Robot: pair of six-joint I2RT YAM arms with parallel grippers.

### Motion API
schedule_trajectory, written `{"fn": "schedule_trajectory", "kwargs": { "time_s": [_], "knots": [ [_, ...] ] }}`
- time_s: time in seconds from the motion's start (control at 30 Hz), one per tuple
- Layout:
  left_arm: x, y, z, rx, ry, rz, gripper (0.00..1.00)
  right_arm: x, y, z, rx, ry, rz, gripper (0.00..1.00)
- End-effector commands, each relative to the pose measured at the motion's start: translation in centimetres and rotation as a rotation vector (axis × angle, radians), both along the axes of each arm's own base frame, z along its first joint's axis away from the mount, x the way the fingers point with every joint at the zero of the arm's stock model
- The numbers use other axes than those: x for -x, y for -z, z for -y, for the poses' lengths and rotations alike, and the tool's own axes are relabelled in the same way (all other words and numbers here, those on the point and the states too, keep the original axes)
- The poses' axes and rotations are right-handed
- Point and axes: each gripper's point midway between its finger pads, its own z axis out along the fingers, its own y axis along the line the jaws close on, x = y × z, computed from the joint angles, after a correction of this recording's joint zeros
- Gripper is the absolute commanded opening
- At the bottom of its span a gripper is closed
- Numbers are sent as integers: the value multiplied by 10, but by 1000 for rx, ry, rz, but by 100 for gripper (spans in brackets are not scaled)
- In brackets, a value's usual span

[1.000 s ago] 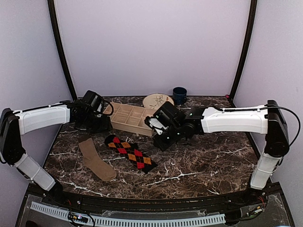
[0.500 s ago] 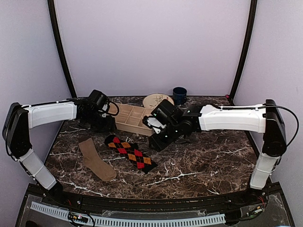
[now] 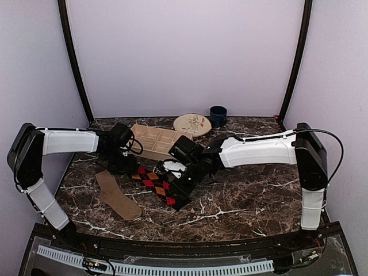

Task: Roll the socks
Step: Move the sock to the center of the board.

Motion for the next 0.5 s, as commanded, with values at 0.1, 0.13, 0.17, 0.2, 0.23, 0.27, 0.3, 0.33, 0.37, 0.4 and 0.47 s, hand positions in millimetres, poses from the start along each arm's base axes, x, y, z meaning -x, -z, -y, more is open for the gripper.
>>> {"fn": "schedule_trajectory", "kwargs": {
  "time_s": [0.1,0.13,0.17,0.2,0.23,0.27,0.3,0.33,0.37,0.4,0.47],
  "knots": [
    [-12,9,-5,-49,-33,11,65,11,3,-9,-22,-68,-27,58],
    [-14,10,-5,-56,-35,17,65,12,5,-8,-18,-74,-28,58],
    [-16,10,-4,-56,-35,22,65,13,7,-8,-15,-79,-31,58],
    [-18,10,-3,-56,-34,28,65,13,9,-7,-11,-84,-33,57],
    [-20,10,-3,-54,-33,35,65,13,10,-6,-9,-86,-36,57],
    [-22,11,-2,-54,-34,40,65,13,13,-6,-6,-88,-40,57],
    [-24,11,-2,-53,-32,42,64,13,15,-5,-2,-90,-44,57],
    [-25,12,0,-52,-28,42,64,13,18,-5,1,-91,-48,56],
    [-26,13,0,-51,-26,40,63,11,21,-4,4,-89,-51,56],
    [-27,15,1,-50,-20,37,61,11,24,-3,7,-87,-57,56],
    [-28,17,4,-44,-11,36,59,8,30,-1,13,-82,-67,55]
  ]
}}
